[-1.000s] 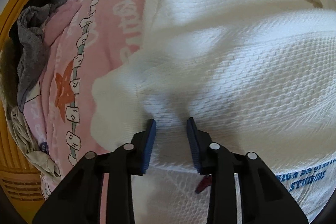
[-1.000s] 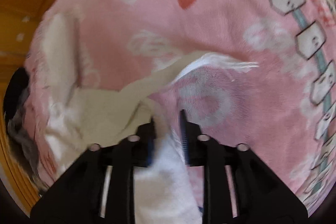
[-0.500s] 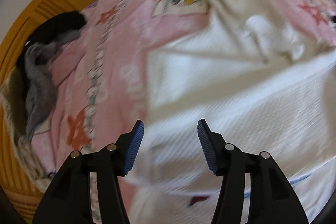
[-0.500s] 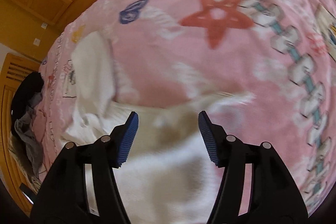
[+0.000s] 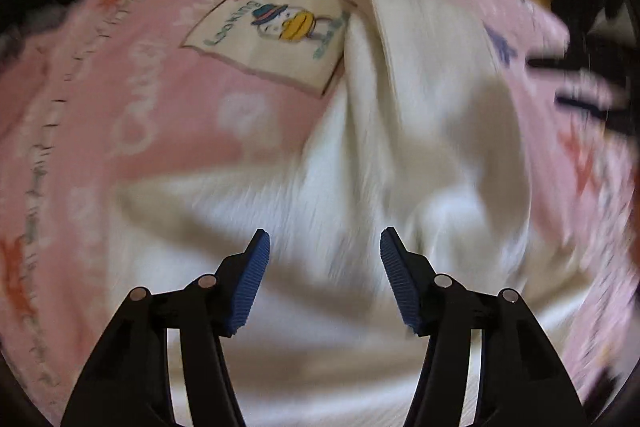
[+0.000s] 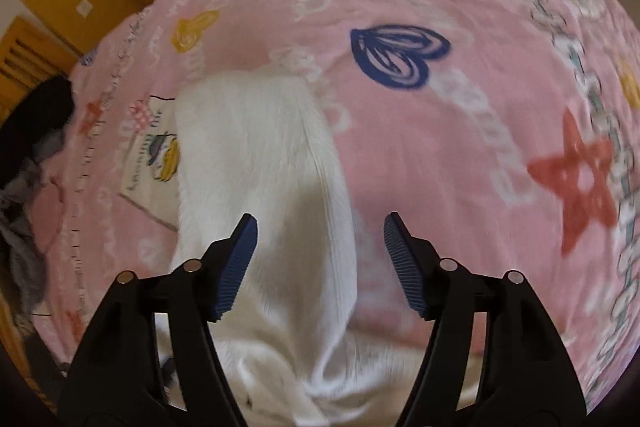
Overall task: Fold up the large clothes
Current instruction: 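Grasp the hoodie hem with both tools, pinching the fabric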
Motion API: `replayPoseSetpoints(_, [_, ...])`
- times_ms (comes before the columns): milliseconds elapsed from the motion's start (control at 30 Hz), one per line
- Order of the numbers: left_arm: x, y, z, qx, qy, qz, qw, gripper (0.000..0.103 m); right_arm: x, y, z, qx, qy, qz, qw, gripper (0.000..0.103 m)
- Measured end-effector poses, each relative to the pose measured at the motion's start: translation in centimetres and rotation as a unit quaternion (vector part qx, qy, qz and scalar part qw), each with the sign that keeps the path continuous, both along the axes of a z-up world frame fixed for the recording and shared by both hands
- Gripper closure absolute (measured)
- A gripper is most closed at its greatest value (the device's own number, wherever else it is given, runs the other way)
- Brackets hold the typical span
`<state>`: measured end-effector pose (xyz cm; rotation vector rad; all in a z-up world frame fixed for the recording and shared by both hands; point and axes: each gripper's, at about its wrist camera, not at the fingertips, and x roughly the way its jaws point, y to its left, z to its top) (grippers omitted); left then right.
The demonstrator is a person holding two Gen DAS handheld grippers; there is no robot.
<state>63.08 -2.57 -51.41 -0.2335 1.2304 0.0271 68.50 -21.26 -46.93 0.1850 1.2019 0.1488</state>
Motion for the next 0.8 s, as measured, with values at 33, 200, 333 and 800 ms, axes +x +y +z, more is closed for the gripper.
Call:
replayPoseSetpoints(33, [1.2,0.3,-0.1,-0.016,0.0,0.005,0.9999,0.048,0.4,0.3,-0.4,-0.008,0.001,0.003,1.0,0.036])
replayPoseSetpoints(200, [9.1,2.7,-3.0,-0.115,0.029,0.039,0.9922,0.059,2.7,1.7,-3.8,-0.057,0.018,0.003,0.998,0.033])
replayPoseSetpoints(333, [11.4,2.2,-6.1,-0.168,0.064,0.043,0.9828,0.087,2.4,0.2,-6.1,0.027,0.018,-0.041,0.999,0.034])
replayPoseSetpoints(800, [9.9,1.7,-3.9,-0.22,0.01,0.004,0.9754,0.097,-3.2,1.4,-0.3,0.106,-0.089,0.057,0.989,0.099])
